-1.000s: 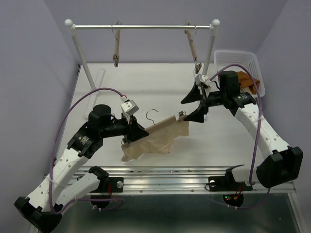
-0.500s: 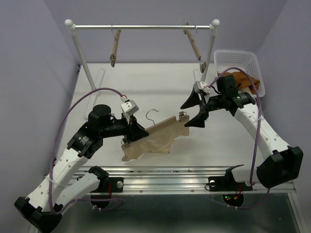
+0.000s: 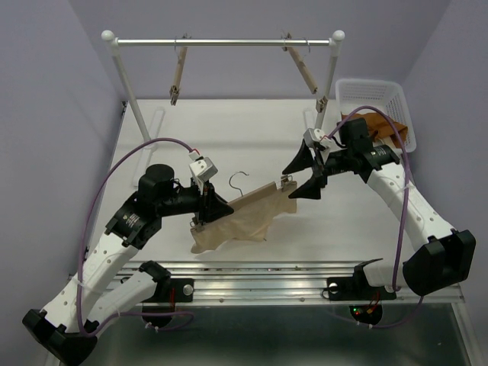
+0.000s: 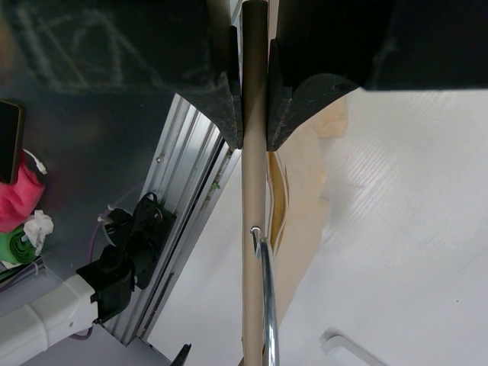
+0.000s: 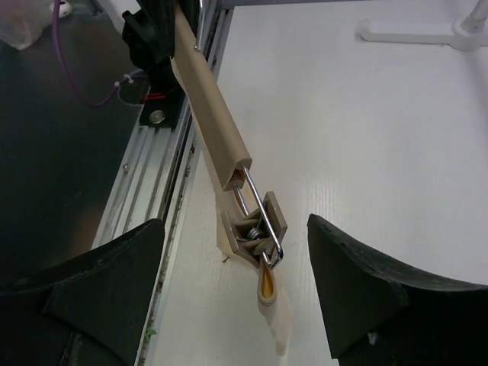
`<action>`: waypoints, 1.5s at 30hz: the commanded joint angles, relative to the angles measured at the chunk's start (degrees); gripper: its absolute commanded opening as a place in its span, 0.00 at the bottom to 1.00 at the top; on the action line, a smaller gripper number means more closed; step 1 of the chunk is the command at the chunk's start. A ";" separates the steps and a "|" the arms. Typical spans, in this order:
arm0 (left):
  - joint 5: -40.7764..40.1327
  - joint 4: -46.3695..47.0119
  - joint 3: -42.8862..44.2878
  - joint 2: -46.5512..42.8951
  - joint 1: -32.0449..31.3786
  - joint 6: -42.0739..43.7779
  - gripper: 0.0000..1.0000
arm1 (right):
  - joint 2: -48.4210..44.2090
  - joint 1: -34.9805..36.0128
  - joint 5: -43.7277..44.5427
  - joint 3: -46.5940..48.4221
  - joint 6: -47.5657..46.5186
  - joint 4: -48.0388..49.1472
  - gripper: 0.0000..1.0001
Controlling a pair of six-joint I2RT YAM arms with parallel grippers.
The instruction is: Remove the underwear clipped to the hanger
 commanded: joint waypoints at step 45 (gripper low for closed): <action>-1.42 5.22 2.18 -3.03 -0.01 -2.90 0.00 | -2.20 1.13 3.98 2.54 13.77 13.39 0.56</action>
